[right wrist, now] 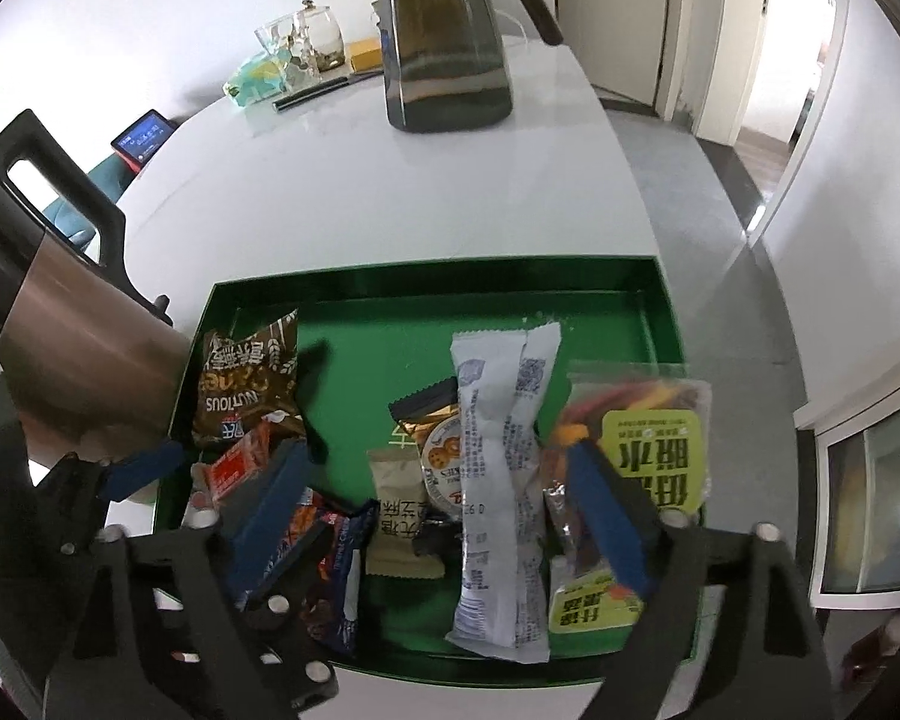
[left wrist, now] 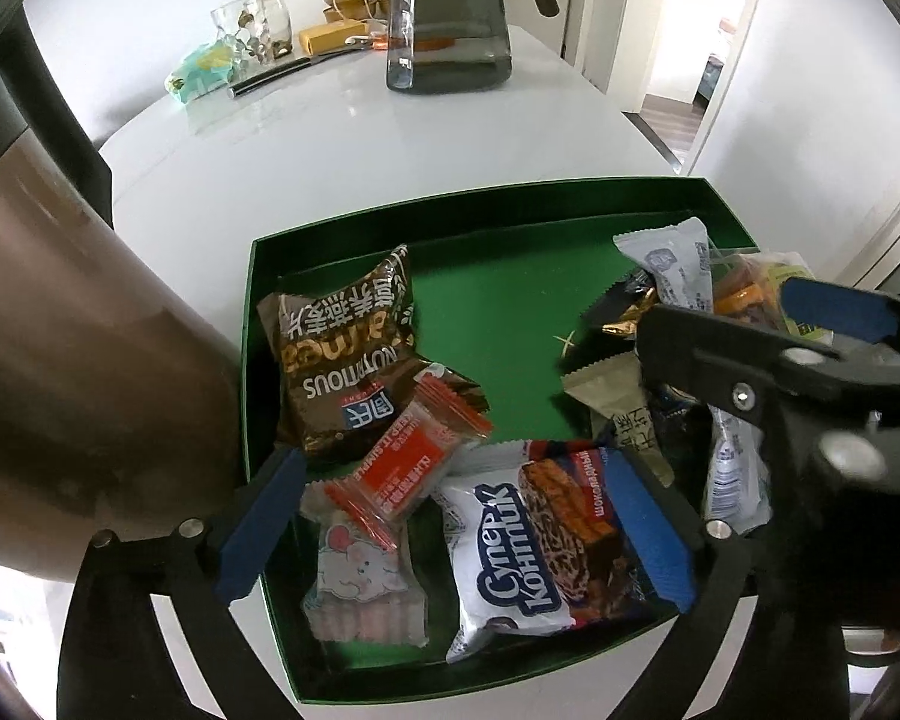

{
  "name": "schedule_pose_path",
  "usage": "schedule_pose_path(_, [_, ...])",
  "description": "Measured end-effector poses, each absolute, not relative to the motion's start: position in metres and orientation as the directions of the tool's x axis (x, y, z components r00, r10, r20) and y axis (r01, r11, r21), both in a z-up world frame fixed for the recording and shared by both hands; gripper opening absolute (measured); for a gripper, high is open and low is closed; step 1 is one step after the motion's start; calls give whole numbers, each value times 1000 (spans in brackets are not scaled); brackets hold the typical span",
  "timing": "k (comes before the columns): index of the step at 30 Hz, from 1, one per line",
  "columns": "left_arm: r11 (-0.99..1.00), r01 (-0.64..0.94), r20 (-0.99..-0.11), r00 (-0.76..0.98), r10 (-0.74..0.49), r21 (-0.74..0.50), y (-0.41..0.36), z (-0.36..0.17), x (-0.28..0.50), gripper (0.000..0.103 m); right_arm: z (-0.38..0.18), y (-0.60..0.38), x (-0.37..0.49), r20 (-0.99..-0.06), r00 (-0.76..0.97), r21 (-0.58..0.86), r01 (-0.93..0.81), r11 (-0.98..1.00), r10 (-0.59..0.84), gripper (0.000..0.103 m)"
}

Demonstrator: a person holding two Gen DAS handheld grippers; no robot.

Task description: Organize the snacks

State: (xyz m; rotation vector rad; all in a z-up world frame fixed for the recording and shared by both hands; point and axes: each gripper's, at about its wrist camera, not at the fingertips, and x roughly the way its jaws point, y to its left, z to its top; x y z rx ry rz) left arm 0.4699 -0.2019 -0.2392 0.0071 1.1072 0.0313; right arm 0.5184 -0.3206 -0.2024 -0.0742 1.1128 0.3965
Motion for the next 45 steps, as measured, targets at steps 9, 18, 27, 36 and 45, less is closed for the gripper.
schedule_pose_path(9, [1000,-31,-882,470,18,5,-201,-226,455,101,-187,-330,508,-877,428,71,-339,938,221,103])
schedule_pose_path(18, [1000,-22,-834,552,-4,-20,-201,-179,413,101,-132,-348,461,-797,567,24,-315,949,208,103])
schedule_pose_path(27, [999,-23,-757,653,-19,-45,-185,-122,349,101,-69,-351,385,-711,671,-19,-321,947,213,103])
schedule_pose_path(36, [997,-80,-667,743,60,0,-138,-77,267,101,-41,-320,304,-656,715,-35,-347,937,241,103])
schedule_pose_path(45, [990,-140,-616,778,126,25,-90,-55,199,101,-34,-277,243,-646,712,-19,-376,926,276,103])
